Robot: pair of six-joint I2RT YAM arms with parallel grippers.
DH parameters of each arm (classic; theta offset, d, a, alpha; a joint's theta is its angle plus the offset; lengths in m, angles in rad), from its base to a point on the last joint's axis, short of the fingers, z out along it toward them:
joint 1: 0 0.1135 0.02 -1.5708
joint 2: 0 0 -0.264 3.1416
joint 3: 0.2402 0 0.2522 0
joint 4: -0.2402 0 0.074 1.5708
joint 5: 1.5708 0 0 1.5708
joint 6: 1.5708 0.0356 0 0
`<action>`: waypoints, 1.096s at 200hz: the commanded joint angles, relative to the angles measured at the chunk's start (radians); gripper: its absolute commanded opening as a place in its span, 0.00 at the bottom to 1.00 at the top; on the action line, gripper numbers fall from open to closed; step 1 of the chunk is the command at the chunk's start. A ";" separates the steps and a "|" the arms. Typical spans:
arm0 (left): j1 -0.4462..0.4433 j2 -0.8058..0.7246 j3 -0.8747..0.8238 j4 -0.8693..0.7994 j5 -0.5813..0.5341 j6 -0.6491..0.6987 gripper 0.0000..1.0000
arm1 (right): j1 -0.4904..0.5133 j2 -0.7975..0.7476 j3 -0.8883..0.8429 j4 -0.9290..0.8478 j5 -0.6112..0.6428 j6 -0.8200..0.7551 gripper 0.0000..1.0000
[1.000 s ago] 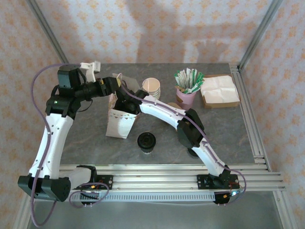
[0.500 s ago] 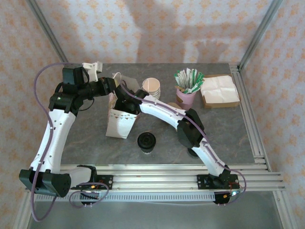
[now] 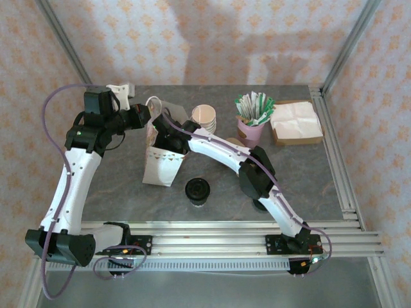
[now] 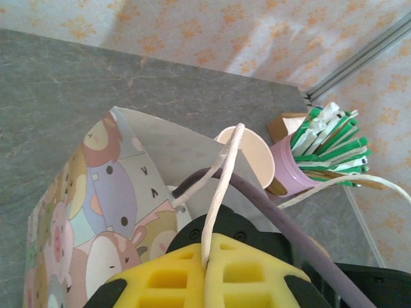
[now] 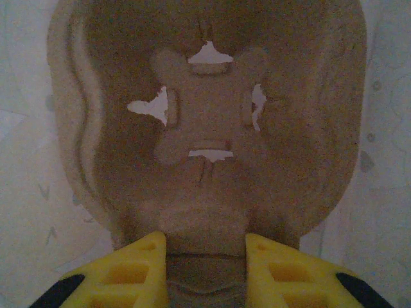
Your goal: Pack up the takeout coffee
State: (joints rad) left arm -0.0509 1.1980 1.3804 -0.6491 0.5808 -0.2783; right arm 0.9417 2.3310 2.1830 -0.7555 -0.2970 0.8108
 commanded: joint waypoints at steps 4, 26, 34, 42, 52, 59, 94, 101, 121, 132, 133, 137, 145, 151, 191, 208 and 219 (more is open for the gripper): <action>-0.002 -0.005 0.006 -0.051 -0.066 0.036 0.06 | 0.006 -0.042 0.025 -0.022 0.001 -0.009 0.28; -0.003 0.007 0.009 -0.080 -0.097 0.050 0.05 | 0.005 -0.050 0.012 -0.010 0.001 -0.003 0.28; -0.003 0.006 0.005 -0.084 -0.109 0.050 0.05 | 0.006 -0.051 0.010 -0.007 0.002 -0.001 0.28; -0.003 0.007 0.000 -0.087 -0.112 0.050 0.04 | 0.007 -0.053 0.010 -0.004 0.002 -0.002 0.28; -0.003 0.012 -0.003 -0.095 -0.111 0.053 0.04 | 0.006 -0.054 0.010 -0.002 0.002 -0.002 0.28; -0.003 0.017 -0.003 -0.104 -0.115 0.055 0.04 | 0.006 -0.055 0.008 -0.001 0.001 -0.001 0.28; -0.002 0.037 -0.009 -0.137 -0.165 0.064 0.04 | 0.006 -0.071 -0.008 0.011 0.002 0.003 0.27; -0.003 0.043 -0.009 -0.144 -0.177 0.065 0.04 | 0.006 -0.074 -0.014 0.016 0.002 0.004 0.27; -0.003 0.055 0.000 -0.165 -0.203 0.073 0.03 | 0.006 -0.083 -0.025 0.023 0.005 0.003 0.27; -0.002 0.059 0.005 -0.174 -0.227 0.072 0.03 | 0.005 -0.087 -0.033 0.025 0.007 0.004 0.27; -0.003 0.059 0.006 -0.175 -0.230 0.072 0.02 | 0.006 -0.087 -0.034 0.025 0.008 0.004 0.27; -0.003 0.060 0.008 -0.177 -0.235 0.072 0.02 | 0.006 -0.089 -0.037 0.028 0.007 0.005 0.27; -0.003 0.062 0.012 -0.182 -0.248 0.073 0.02 | 0.006 -0.090 -0.041 0.030 0.006 0.005 0.27; -0.003 0.063 0.012 -0.184 -0.256 0.072 0.01 | 0.006 -0.091 -0.043 0.030 0.006 0.006 0.27; -0.003 0.064 0.019 -0.203 -0.309 0.075 0.00 | 0.006 -0.099 -0.064 0.045 0.006 0.011 0.27; -0.003 0.062 0.019 -0.206 -0.332 0.070 0.00 | 0.006 -0.100 -0.063 0.048 0.007 0.014 0.27; -0.002 0.060 0.022 -0.210 -0.352 0.064 0.00 | 0.007 -0.099 -0.063 0.050 0.007 0.018 0.27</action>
State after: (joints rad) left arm -0.0509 1.2594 1.3796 -0.8200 0.3050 -0.2329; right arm 0.9417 2.2860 2.1281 -0.7231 -0.2966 0.8150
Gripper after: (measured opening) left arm 0.045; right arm 0.276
